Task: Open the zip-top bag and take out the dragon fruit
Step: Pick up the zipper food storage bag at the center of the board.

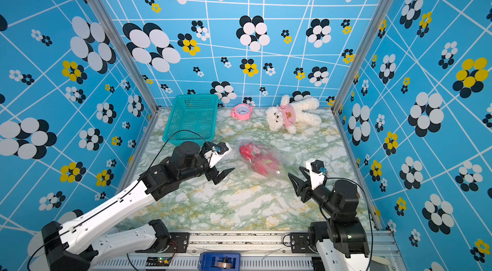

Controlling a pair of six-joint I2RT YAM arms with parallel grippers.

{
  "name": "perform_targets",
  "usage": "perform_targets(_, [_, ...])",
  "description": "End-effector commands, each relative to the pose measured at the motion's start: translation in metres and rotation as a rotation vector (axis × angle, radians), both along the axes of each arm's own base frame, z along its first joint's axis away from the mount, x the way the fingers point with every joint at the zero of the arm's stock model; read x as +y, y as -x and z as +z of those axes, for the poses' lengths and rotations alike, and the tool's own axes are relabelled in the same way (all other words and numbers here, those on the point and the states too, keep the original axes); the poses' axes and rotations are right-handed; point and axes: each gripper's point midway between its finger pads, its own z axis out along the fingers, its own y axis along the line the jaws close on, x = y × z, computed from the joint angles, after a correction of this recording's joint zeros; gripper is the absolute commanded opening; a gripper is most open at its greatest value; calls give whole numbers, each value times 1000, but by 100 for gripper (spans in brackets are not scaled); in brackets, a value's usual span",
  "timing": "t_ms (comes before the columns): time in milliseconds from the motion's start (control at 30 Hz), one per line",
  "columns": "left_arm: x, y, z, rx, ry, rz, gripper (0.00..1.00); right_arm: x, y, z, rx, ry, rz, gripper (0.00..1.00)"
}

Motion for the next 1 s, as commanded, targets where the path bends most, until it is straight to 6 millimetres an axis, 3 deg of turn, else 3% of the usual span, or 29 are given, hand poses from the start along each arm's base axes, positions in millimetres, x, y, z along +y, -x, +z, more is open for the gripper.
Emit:
perform_targets(0, [-18, 3, 13, -29, -2, -88, 99, 22, 30, -19, 1, 176, 247, 58])
perform_targets(167, [-37, 3, 15, -42, -12, -147, 97, 25, 39, -44, 30, 346, 386, 57])
perform_targets(600, [-65, 3, 12, -47, -41, -214, 91, 19, -20, -57, -17, 436, 302, 48])
perform_targets(967, [-78, -3, 6, -20, -49, -229, 87, 22, -42, -72, -2, 463, 299, 36])
